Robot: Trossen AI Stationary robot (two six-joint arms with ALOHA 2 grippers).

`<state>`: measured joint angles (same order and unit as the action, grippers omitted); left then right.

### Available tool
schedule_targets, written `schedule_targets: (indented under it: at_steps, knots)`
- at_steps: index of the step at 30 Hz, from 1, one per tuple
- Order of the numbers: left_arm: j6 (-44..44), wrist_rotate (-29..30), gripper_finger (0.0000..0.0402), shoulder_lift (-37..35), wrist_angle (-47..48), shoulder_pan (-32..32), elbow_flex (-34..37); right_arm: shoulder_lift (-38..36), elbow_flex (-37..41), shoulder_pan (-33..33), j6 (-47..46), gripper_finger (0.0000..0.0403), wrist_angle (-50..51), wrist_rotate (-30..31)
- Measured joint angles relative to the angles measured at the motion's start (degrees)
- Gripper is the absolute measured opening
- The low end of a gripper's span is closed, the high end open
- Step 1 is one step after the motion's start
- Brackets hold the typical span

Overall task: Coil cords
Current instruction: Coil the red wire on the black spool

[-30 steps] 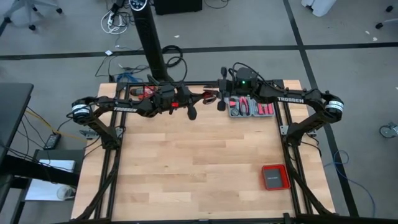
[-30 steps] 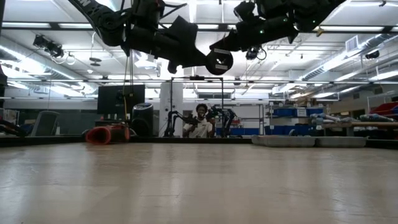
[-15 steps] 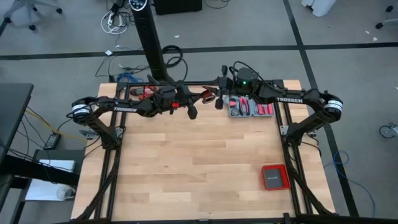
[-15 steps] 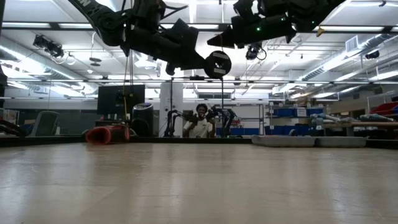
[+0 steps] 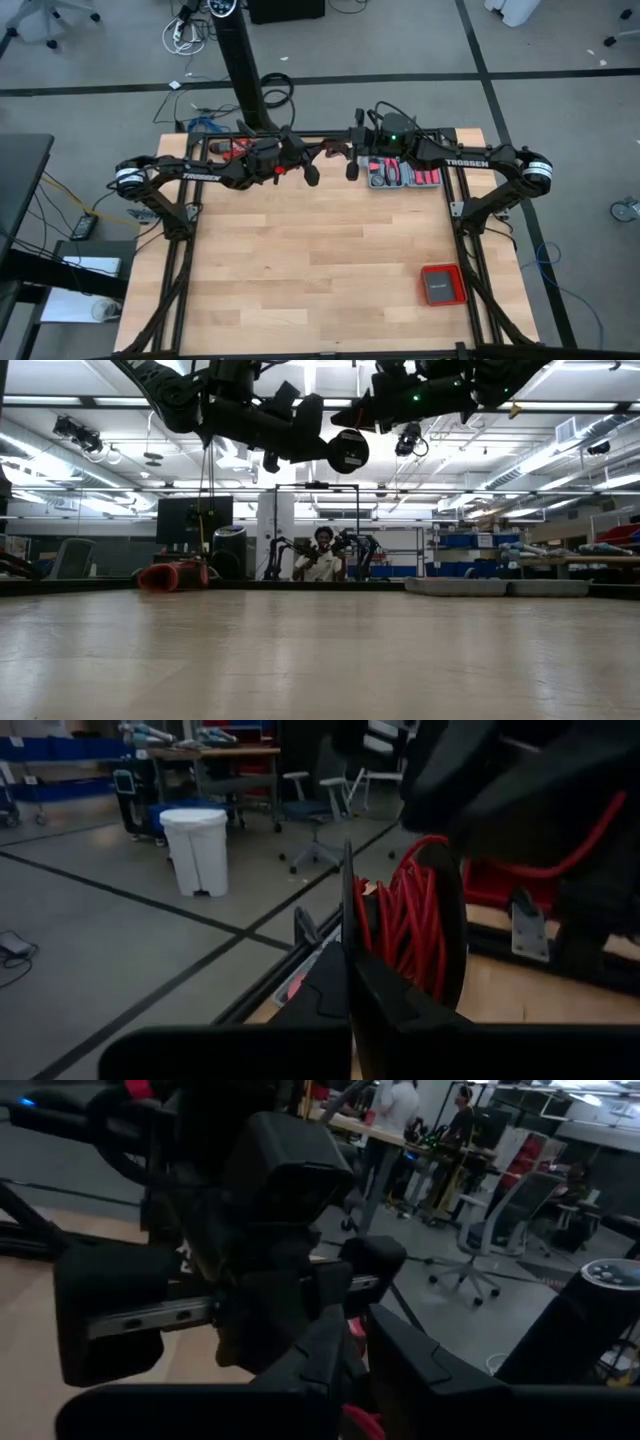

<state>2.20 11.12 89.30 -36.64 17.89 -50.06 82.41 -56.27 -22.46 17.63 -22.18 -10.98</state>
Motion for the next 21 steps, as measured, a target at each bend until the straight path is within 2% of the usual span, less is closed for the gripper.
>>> schedule_targets:
  at_steps: [3, 14, 19, 21]
  knots:
    - [0.91, 1.10, 0.0000, 0.00, -1.56, -0.16, 0.00, 0.00, 0.00, 1.10, 0.00, 0.0047, -1.56, 1.41]
    - [2.62, 2.70, 0.0000, 0.09, -9.94, -1.48, 0.04, -0.04, -0.04, 2.71, 0.17, 0.0047, -3.81, 0.51]
    - [3.04, 2.57, 0.0000, 0.09, -11.03, -2.49, 0.04, -0.04, -0.04, 2.93, 0.25, 0.0047, -5.02, -4.10]
    - [3.18, 2.52, 0.0000, 0.09, -10.84, -2.74, 0.04, -0.04, -0.04, 3.07, 0.48, 0.0047, -5.12, -3.98]
